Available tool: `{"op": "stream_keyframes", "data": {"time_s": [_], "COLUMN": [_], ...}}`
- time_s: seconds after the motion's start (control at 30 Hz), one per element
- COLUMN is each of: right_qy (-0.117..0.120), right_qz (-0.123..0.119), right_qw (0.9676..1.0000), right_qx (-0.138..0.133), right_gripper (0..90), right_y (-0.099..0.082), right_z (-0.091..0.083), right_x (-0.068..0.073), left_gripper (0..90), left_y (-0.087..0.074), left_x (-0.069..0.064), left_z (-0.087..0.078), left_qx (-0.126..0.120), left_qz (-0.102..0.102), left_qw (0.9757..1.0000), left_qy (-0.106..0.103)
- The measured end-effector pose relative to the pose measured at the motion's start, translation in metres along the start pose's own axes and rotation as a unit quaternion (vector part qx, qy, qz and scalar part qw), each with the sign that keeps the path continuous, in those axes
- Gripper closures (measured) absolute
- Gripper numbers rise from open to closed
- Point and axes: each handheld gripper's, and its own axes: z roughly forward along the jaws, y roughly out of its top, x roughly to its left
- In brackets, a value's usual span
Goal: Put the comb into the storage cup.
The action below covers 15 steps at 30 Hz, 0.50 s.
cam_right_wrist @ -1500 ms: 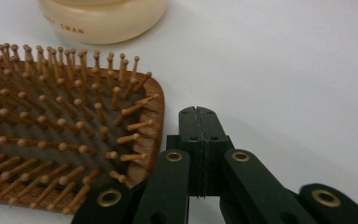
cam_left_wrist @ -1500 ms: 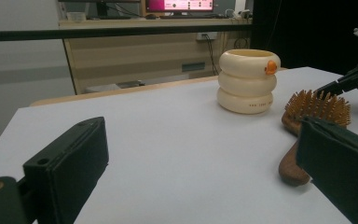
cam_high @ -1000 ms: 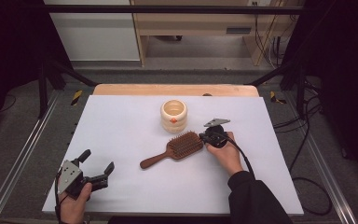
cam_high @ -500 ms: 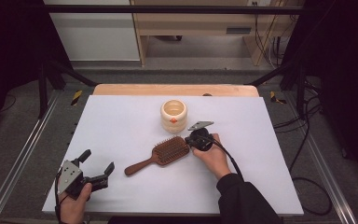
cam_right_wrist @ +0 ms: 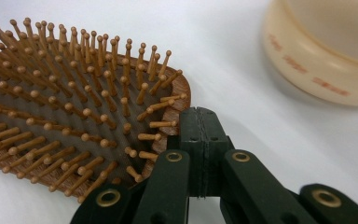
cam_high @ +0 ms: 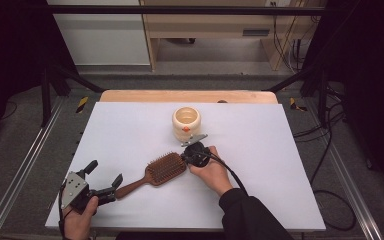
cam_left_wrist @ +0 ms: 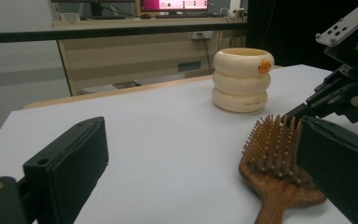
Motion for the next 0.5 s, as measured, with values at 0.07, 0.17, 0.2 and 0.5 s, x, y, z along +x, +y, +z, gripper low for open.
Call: {"op": "stream_keyframes", "data": {"time_s": [0.07,0.17,0.2,0.5], "right_qy": [0.003,0.011,0.011,0.014], "right_qz": [-0.002,-0.013,-0.014,-0.001], "right_qw": [1.0000,0.9999,0.9998,0.9999], "right_qx": [-0.001,-0.002,-0.001,-0.005], "right_gripper": [90.0,90.0,90.0,90.0], "right_y": [0.001,0.006,0.007,0.011], "right_z": [0.001,0.006,0.007,0.009], "right_x": [0.003,0.014,0.016,0.018], "left_gripper": [2.6,2.5,2.5,2.5], "left_y": [0.000,0.000,0.000,0.001], "left_x": [0.000,0.000,0.000,-0.001], "left_z": [0.000,0.000,0.000,0.000], "left_qx": [0.000,0.000,0.001,0.001], "left_qz": [0.000,0.001,0.001,0.004], "left_qw": [1.0000,1.0000,1.0000,1.0000], "left_qy": [-0.001,-0.001,-0.002,-0.005]}}
